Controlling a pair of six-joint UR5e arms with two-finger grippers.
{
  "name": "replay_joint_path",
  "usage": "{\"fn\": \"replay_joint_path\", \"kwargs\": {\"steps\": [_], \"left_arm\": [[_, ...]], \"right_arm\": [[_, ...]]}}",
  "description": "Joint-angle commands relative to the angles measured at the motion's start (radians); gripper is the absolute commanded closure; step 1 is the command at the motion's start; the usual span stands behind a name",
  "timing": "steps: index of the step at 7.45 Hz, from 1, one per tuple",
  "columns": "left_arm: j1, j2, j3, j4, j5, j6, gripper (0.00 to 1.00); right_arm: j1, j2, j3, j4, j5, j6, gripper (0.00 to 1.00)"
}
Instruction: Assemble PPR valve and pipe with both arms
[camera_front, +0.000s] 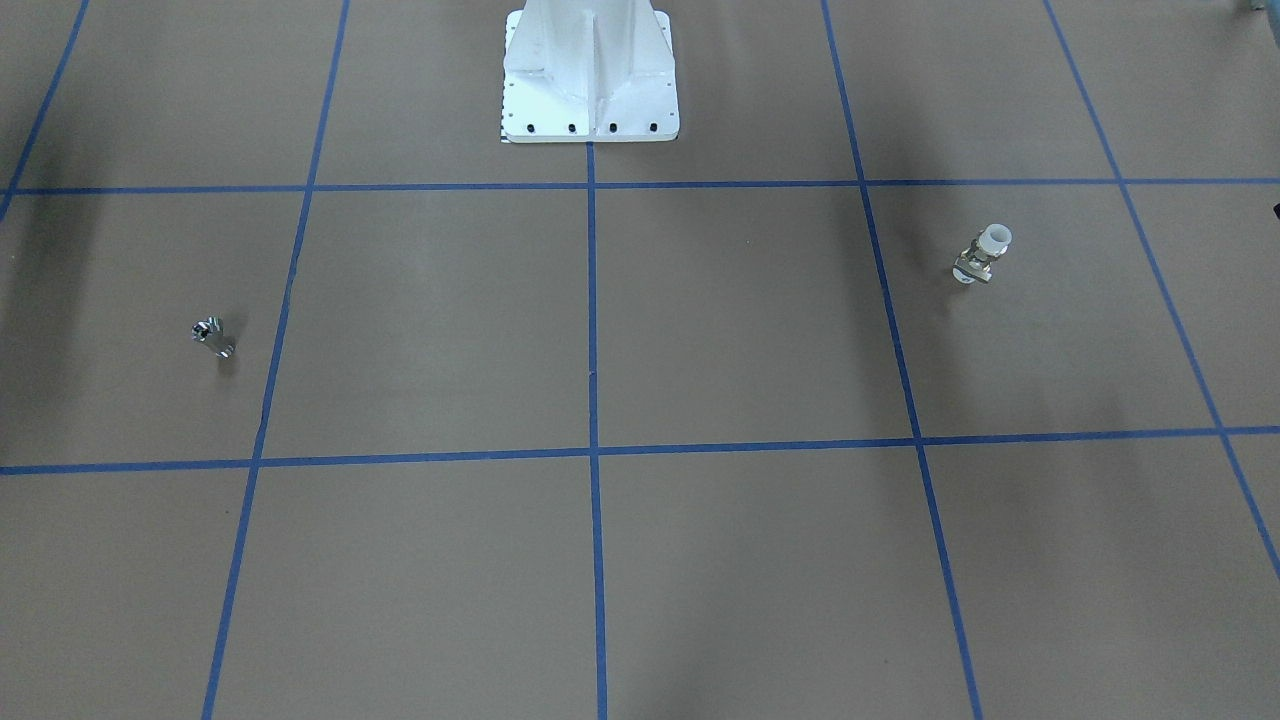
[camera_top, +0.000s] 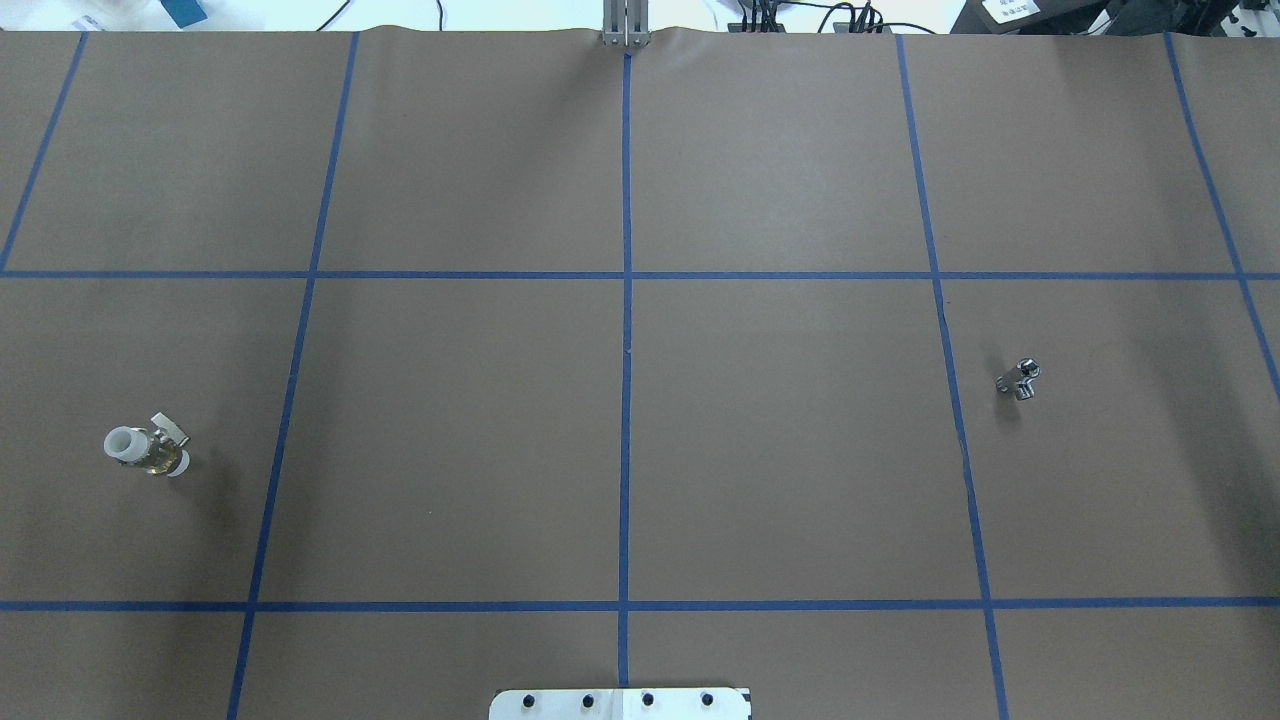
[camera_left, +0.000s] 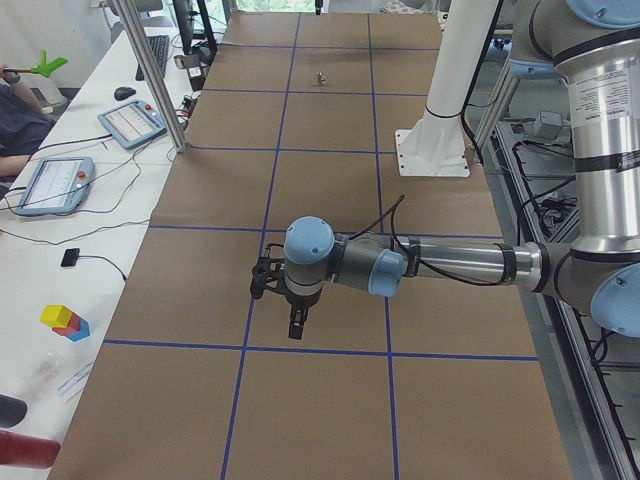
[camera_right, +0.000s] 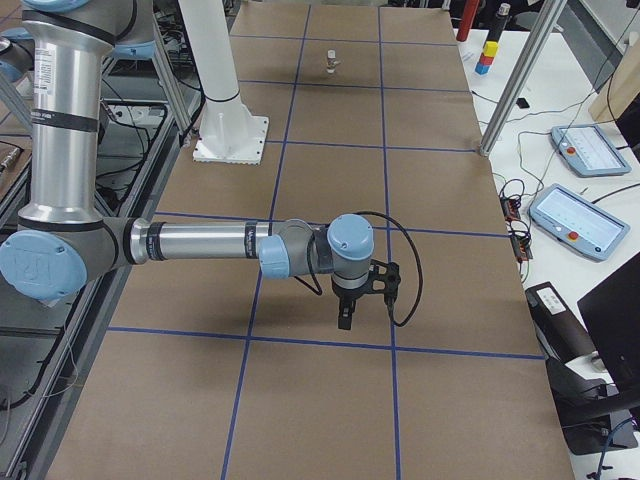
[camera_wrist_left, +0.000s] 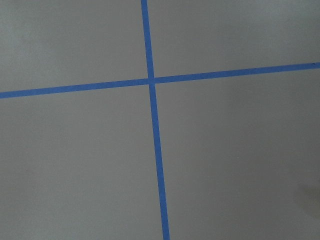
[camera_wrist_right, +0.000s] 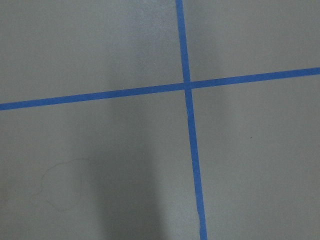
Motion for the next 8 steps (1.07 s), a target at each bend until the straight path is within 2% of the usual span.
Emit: {"fn": "replay_joint_path", "kwargs": {"steps": [1, 7, 8], "left_arm": [[0.000, -0.004, -0.001, -0.001, 0.001, 0.000, 0.00], [0.000, 0.001, -0.010, -0.012, -0.006, -0.009, 0.00], [0.002, -0.007, -0.040, 0.001, 0.000, -0.012, 0.00]], "right_arm": [[0.002, 0.003, 0.001, 0.002, 0.000, -0.002, 0.00], [0.002, 0.000, 0.003, 0.004, -0.003, -0.003, 0.00], [0.002, 0.001, 0.006, 0.004, -0.003, -0.003, 0.00]]}}
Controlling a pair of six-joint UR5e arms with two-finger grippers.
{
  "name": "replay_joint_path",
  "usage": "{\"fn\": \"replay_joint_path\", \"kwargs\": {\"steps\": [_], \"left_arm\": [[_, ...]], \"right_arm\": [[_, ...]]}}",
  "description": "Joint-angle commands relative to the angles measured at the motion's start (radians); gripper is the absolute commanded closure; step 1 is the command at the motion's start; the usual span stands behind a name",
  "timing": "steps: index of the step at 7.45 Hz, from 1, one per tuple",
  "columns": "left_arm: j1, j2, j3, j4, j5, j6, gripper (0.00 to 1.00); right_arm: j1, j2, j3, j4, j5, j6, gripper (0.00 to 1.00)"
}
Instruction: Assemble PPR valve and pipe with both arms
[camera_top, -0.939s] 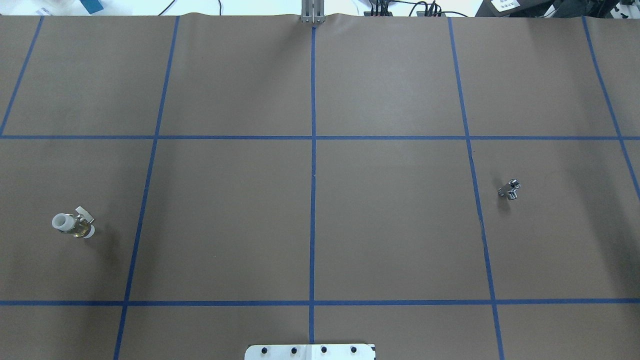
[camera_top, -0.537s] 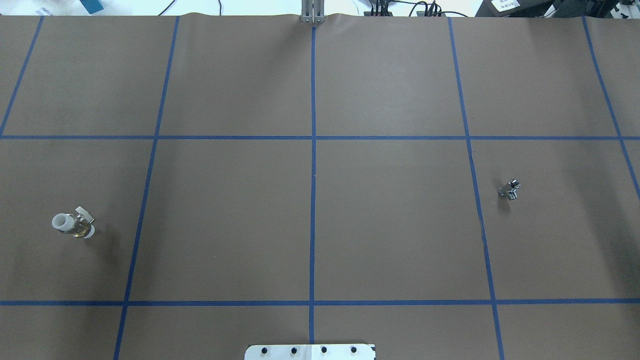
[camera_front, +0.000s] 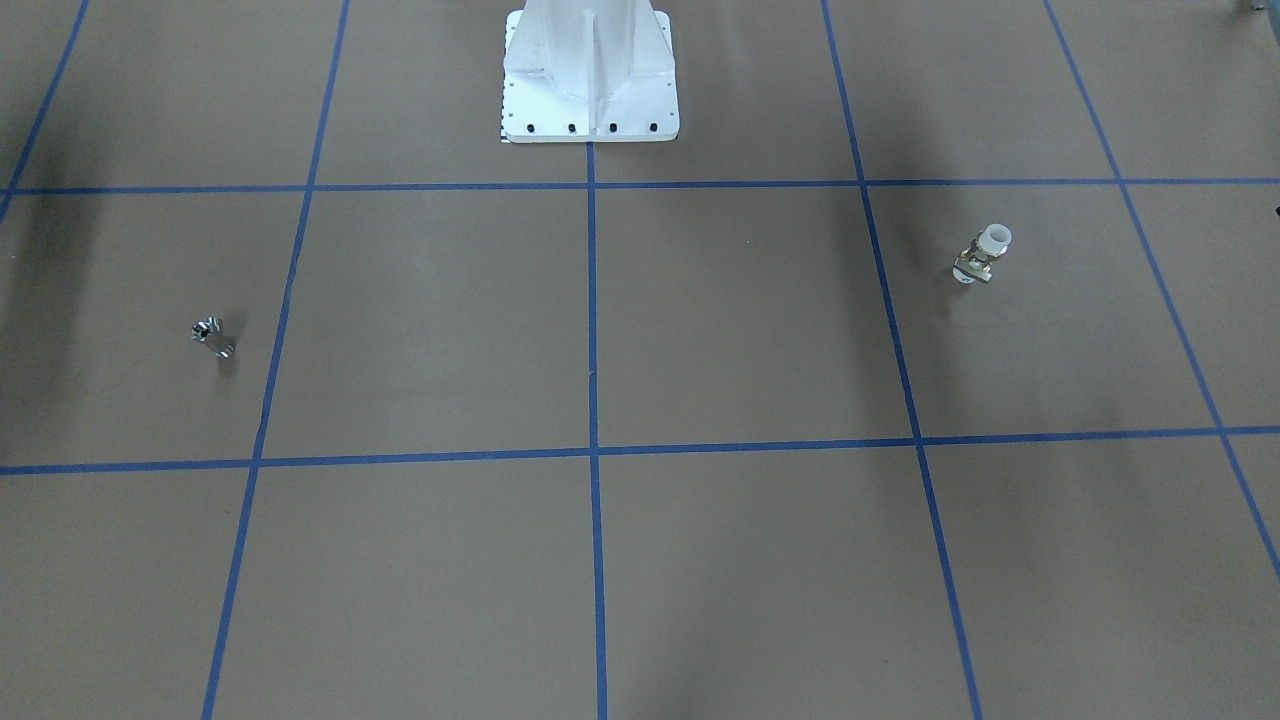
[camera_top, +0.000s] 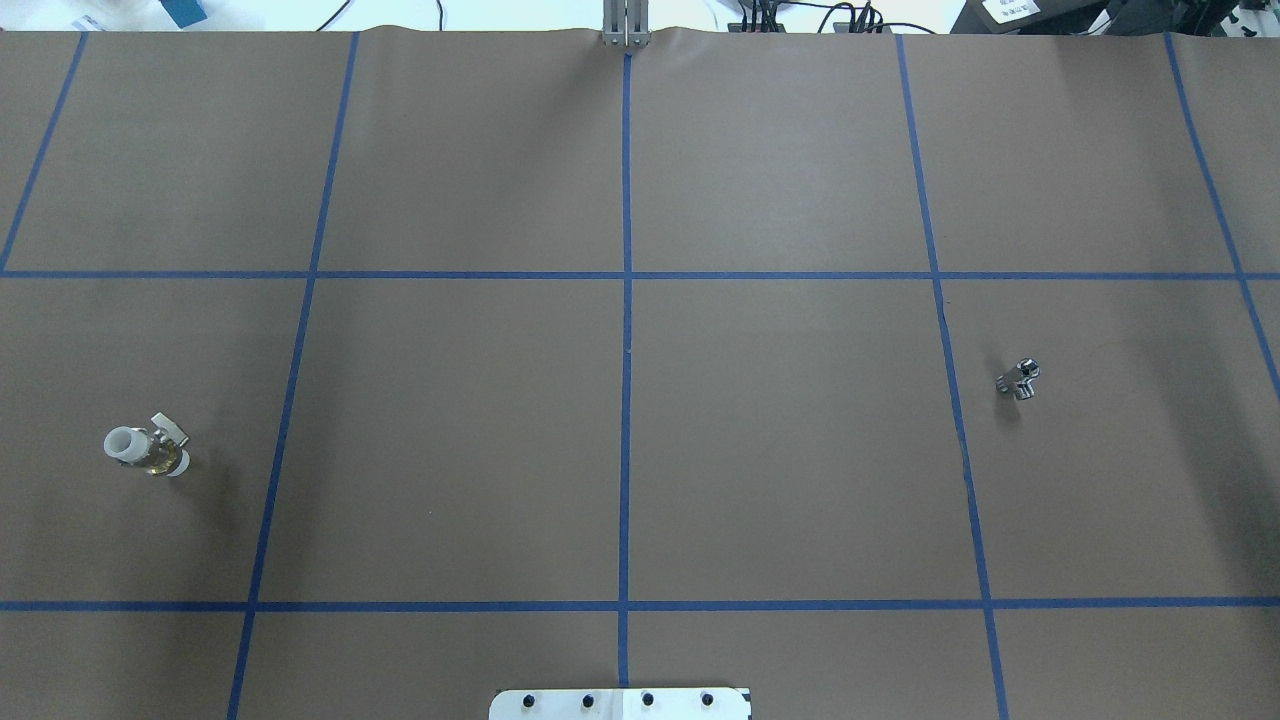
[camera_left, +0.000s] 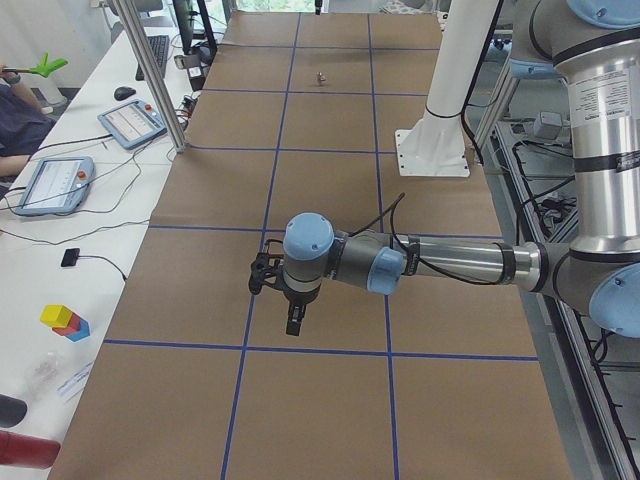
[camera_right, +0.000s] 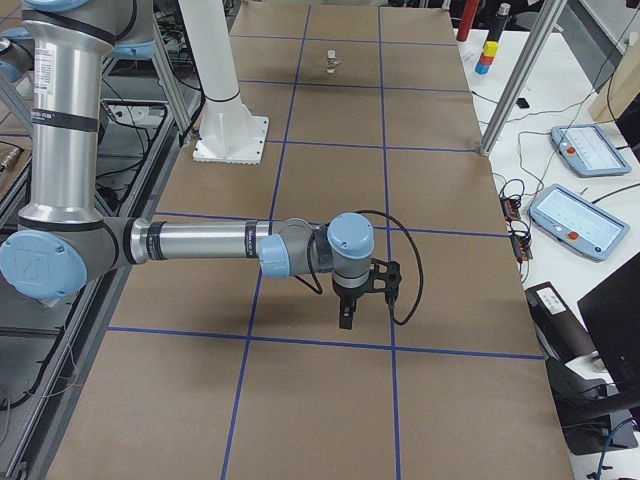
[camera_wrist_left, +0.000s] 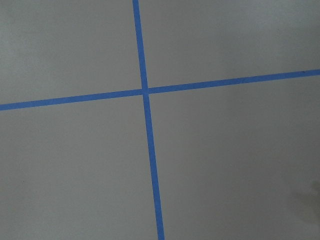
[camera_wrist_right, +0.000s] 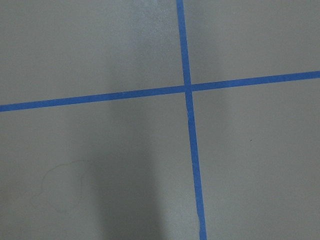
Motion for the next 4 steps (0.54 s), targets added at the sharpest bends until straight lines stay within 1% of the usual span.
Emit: {"fn": "replay_joint_path", "kwargs": {"steps": [1, 2, 3, 4], "left_arm": [[0.004, -0.055, -0.038, 0.013, 0.003, -0.007, 0.00], [0.036, -0.095, -0.041, 0.030, 0.003, -0.054, 0.00], [0.116, -0.153, -0.057, 0.085, 0.010, -0.149, 0.00], [0.189, -0.160, -0.102, 0.120, 0.018, -0.171, 0.00]], "right_arm": [[0.000, 0.002, 0.010, 0.000, 0.001, 0.000, 0.00], [0.000, 0.004, 0.012, 0.000, 0.001, 0.000, 0.00], [0.000, 0.004, 0.008, 0.000, 0.001, 0.000, 0.01], [-0.001, 0.004, 0.010, 0.000, 0.001, 0.000, 0.00]]}}
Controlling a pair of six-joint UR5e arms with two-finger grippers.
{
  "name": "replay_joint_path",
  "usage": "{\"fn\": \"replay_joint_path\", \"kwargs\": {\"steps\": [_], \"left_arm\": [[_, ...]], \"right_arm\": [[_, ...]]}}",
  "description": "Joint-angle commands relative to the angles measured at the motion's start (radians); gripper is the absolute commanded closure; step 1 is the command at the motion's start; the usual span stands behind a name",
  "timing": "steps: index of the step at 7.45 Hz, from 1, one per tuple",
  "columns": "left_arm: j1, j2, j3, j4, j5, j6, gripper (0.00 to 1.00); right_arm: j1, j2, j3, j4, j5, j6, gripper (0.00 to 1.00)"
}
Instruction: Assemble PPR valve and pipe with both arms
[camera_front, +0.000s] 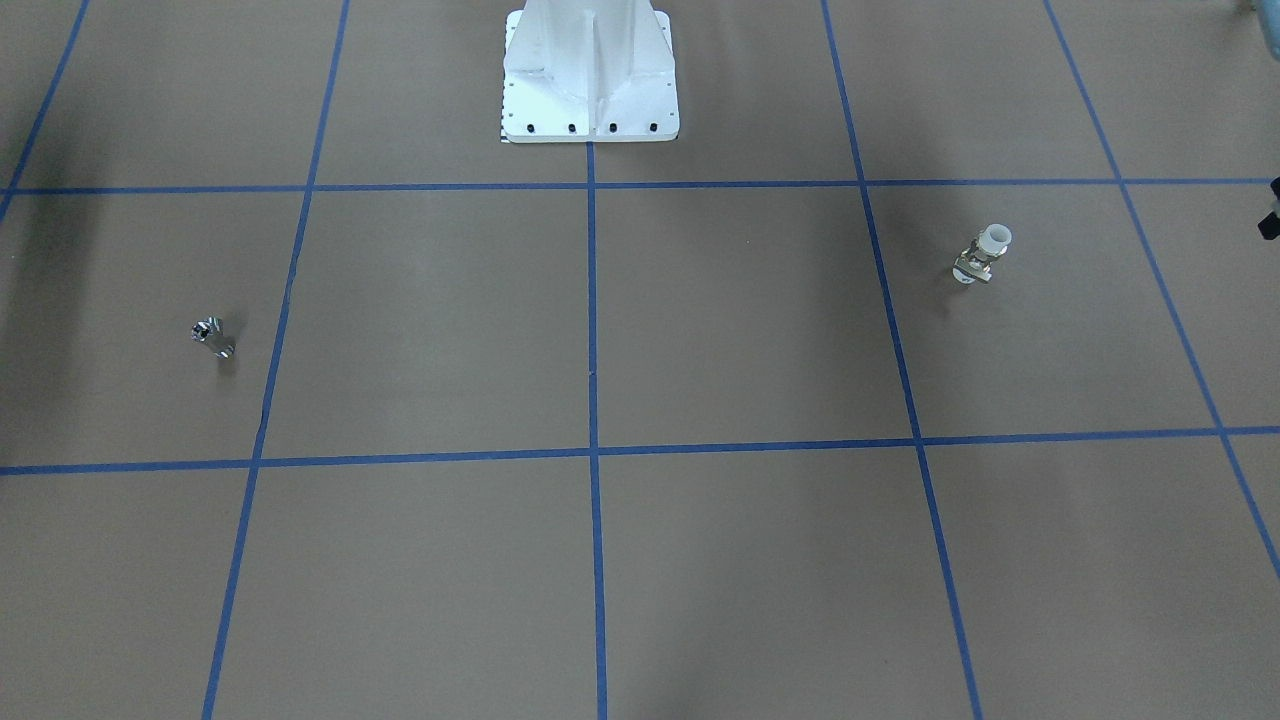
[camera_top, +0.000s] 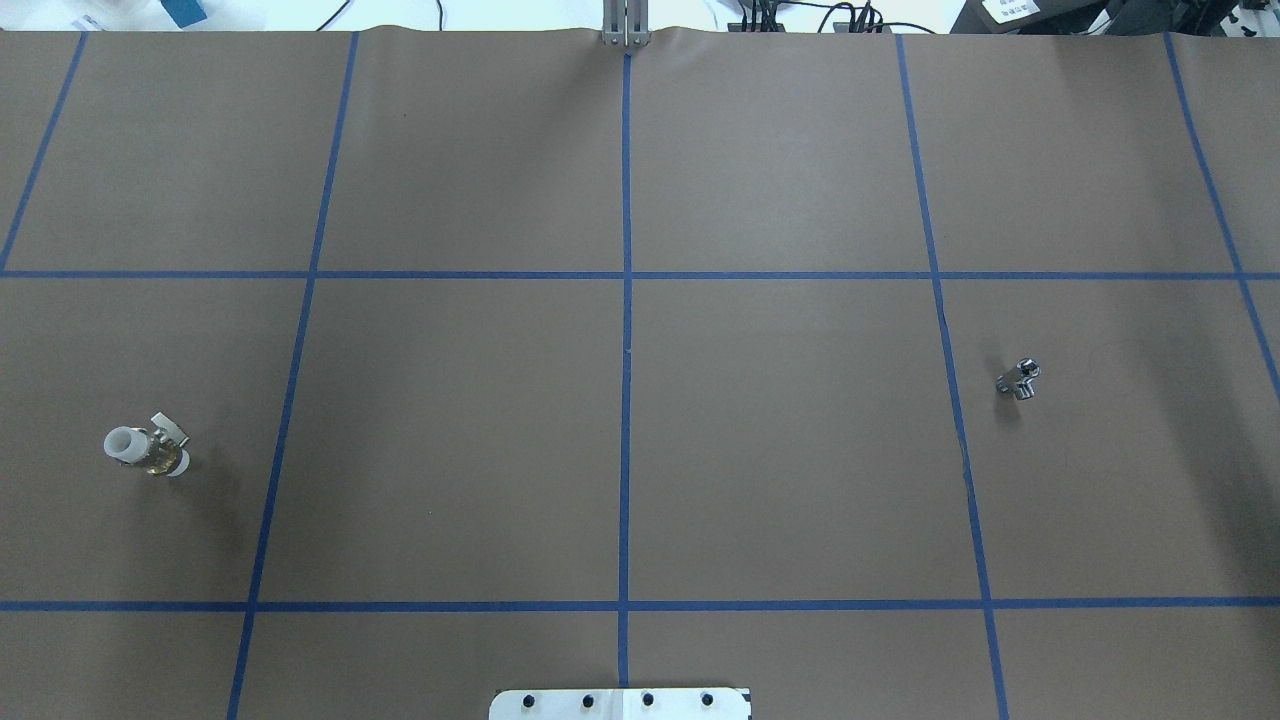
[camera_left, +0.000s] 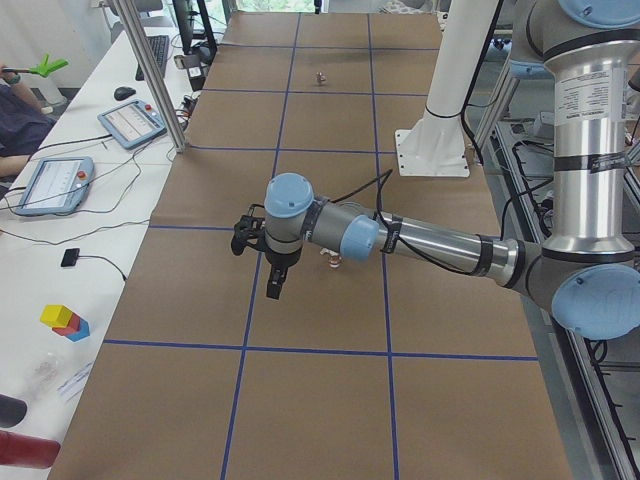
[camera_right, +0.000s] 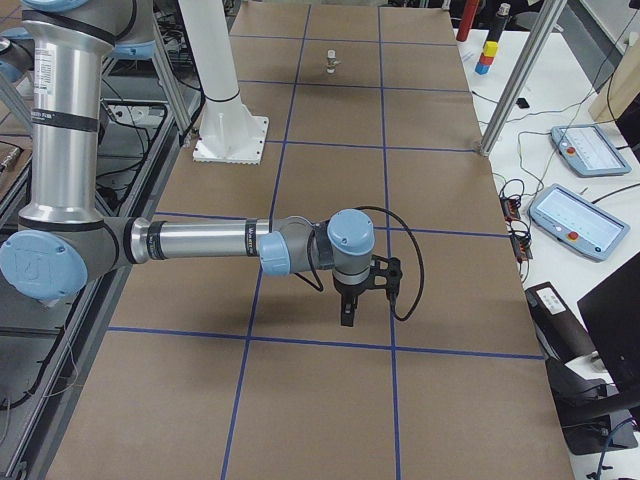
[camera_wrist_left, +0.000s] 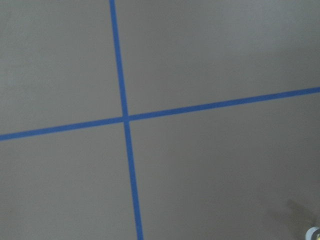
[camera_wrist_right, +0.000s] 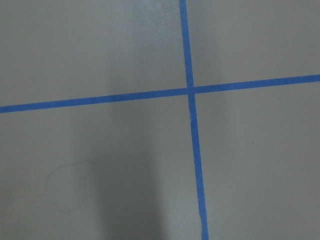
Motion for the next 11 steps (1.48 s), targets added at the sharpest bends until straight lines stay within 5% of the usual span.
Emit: {"fn": "replay_joint_path", "kwargs": {"steps": [1, 5, 7, 8, 11], "left_arm": [[0.146, -0.024, -0.100, 0.051, 0.039, -0.116, 0.00], [0.391, 0.039, -0.195, 0.013, 0.159, -0.438, 0.00], [0.535, 0.085, -0.191, -0.140, 0.244, -0.633, 0.00], [0.553, 0.123, -0.160, -0.246, 0.257, -0.644, 0.00], [0.602, 0.122, -0.119, -0.282, 0.262, -0.672, 0.00]], "right_arm": [[-0.001, 0.003, -0.002, 0.000, -0.001, -0.002, 0.00], [-0.001, 0.000, -0.002, 0.000, 0.000, 0.000, 0.01], [-0.001, -0.001, -0.007, -0.001, 0.000, 0.000, 0.01], [0.000, 0.000, -0.010, -0.002, 0.000, -0.002, 0.00], [-0.001, -0.001, -0.013, -0.003, 0.000, -0.002, 0.00]]}}
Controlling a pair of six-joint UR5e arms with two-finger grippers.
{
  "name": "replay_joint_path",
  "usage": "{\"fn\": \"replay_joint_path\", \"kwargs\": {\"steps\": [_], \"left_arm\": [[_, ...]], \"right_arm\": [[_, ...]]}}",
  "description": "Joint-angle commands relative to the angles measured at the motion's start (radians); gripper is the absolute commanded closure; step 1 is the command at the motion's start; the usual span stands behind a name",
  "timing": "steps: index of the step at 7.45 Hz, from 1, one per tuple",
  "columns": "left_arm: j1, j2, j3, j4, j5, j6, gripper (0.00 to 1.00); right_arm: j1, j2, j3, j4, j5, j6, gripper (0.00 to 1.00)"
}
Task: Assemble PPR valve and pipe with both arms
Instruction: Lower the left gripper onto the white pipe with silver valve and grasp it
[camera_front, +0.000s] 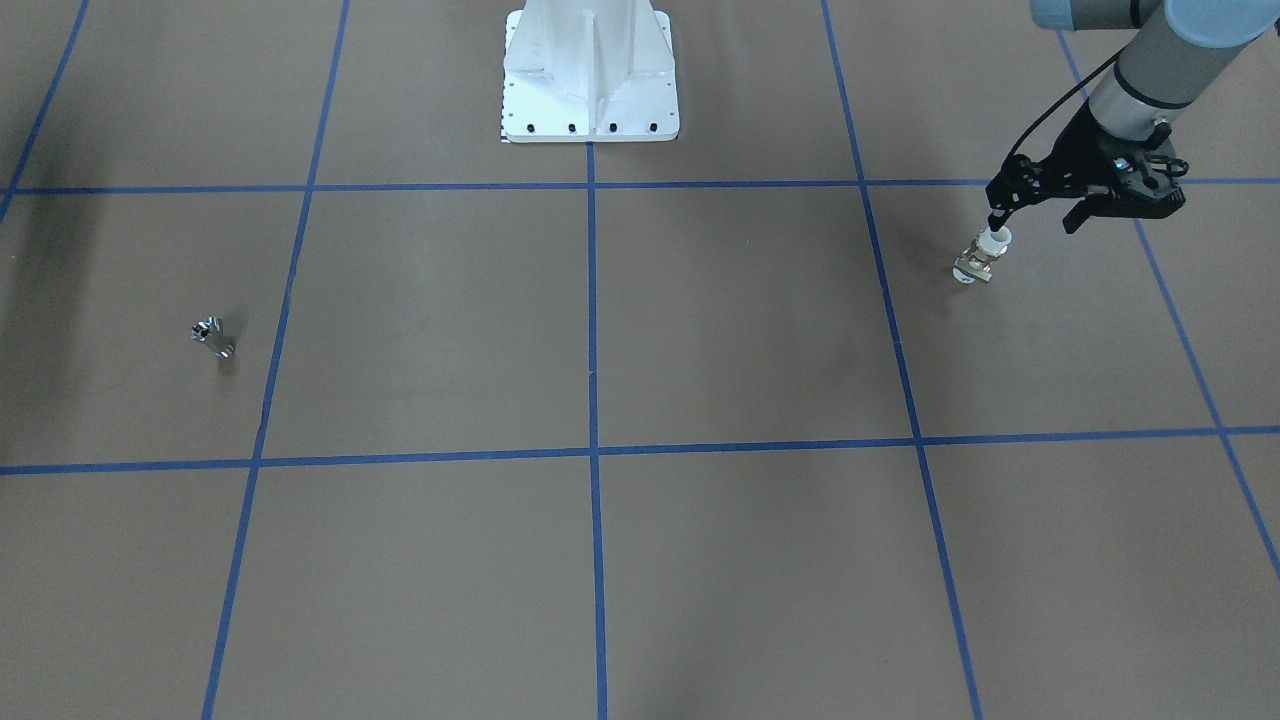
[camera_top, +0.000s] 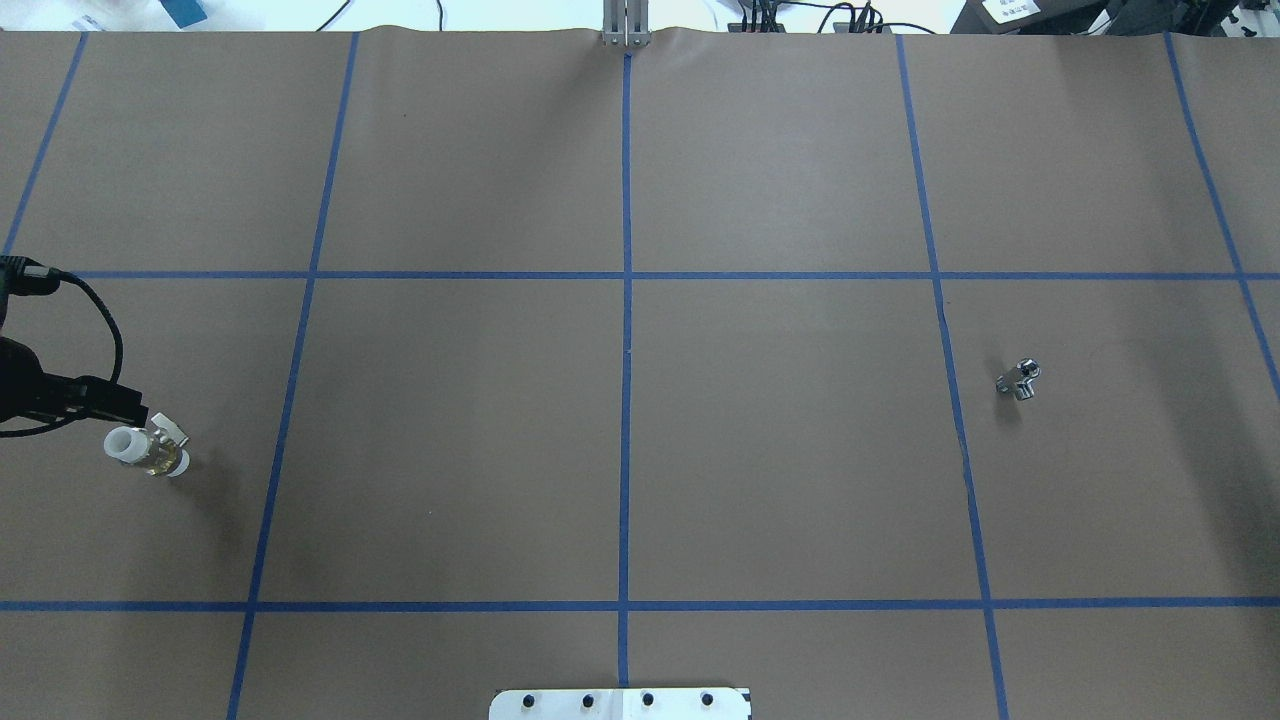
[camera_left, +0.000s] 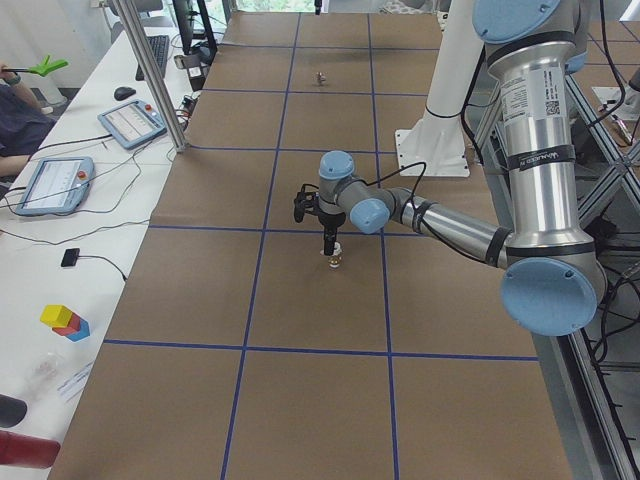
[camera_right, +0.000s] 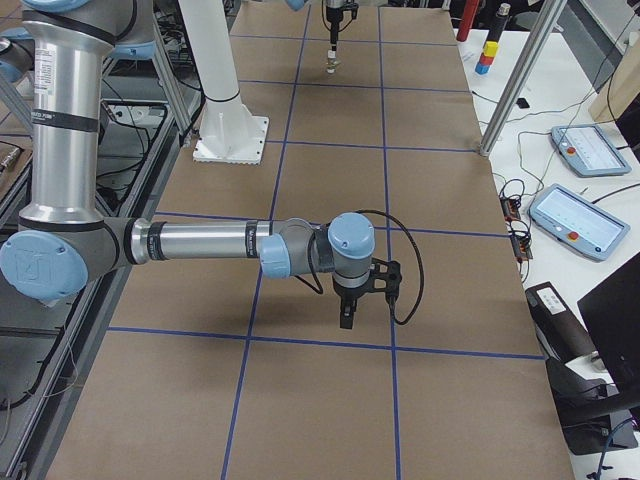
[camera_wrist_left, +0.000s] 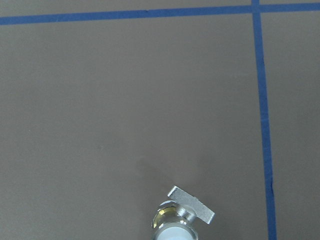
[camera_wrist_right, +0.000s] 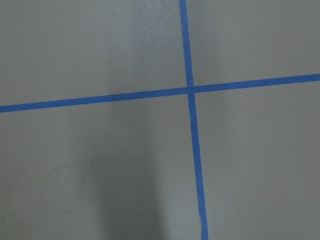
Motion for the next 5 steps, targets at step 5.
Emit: {"fn": "replay_joint_path", "kwargs": {"steps": [5], "left_arm": [[0.079, -0.017, 0.072, -0.012, 0.029, -0.012, 0.02]], "right_arm": [[-0.001, 0.000, -0.003, -0.001, 0.000, -0.001, 0.00]]}}
